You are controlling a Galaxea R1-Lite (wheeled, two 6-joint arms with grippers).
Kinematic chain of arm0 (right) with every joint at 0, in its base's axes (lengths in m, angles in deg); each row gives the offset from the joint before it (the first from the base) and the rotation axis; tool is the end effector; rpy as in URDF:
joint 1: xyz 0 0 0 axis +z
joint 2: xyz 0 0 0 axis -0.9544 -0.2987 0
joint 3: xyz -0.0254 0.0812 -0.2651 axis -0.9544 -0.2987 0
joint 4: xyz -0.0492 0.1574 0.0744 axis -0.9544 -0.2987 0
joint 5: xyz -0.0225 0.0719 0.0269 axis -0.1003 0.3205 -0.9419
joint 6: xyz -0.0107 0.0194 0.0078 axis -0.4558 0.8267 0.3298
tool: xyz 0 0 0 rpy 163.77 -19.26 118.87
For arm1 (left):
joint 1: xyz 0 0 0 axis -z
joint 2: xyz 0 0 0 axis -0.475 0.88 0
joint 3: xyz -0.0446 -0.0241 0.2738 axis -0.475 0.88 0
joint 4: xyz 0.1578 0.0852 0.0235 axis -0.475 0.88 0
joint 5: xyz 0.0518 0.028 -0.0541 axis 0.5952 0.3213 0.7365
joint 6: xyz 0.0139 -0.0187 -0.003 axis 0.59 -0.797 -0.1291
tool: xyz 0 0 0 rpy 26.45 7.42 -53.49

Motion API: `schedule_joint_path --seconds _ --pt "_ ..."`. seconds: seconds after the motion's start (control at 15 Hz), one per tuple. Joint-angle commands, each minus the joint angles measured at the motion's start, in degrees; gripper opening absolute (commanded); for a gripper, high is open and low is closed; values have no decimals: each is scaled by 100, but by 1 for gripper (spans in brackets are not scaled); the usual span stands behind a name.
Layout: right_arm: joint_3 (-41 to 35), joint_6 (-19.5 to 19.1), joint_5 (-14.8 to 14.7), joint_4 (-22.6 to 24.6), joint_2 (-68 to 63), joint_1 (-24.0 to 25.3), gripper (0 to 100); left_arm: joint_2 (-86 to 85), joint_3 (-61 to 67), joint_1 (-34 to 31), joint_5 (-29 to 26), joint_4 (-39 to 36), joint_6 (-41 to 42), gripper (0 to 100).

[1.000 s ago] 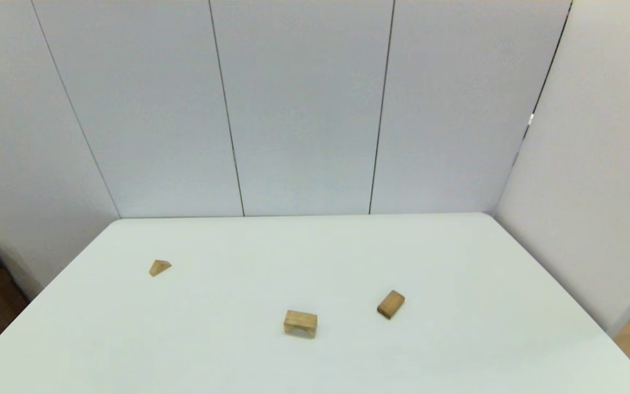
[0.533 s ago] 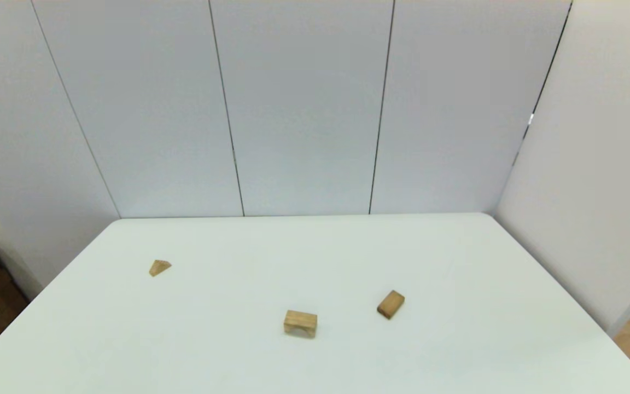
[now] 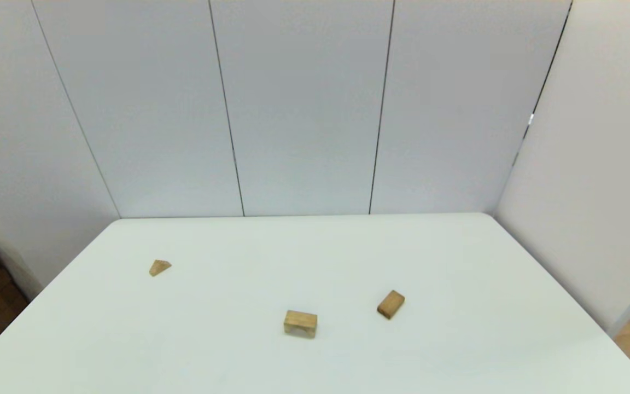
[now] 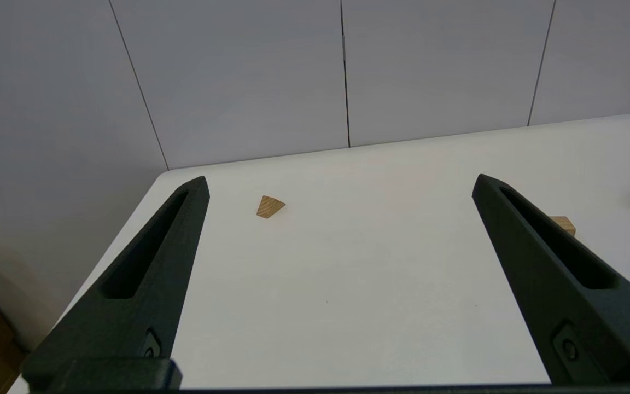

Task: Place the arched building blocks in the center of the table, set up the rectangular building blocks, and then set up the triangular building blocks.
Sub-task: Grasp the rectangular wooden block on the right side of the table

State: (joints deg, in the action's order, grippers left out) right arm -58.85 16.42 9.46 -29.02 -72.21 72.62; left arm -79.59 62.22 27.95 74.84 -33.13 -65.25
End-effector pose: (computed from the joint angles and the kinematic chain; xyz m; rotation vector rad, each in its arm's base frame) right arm -0.0105 -0.0005 0.0759 0.0703 -0.0060 -0.0239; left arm -0.0119 -0.0017 0.0899 0.0618 -0.1402 -0.0614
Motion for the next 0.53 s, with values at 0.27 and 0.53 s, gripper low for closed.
schedule_joint_path --seconds 0.27,0.53 --pt "-9 2 -3 5 0 0 100 7 1 -2 3 12 10 100" --pt "0 2 -3 5 0 0 100 7 1 -2 161 443 54 100"
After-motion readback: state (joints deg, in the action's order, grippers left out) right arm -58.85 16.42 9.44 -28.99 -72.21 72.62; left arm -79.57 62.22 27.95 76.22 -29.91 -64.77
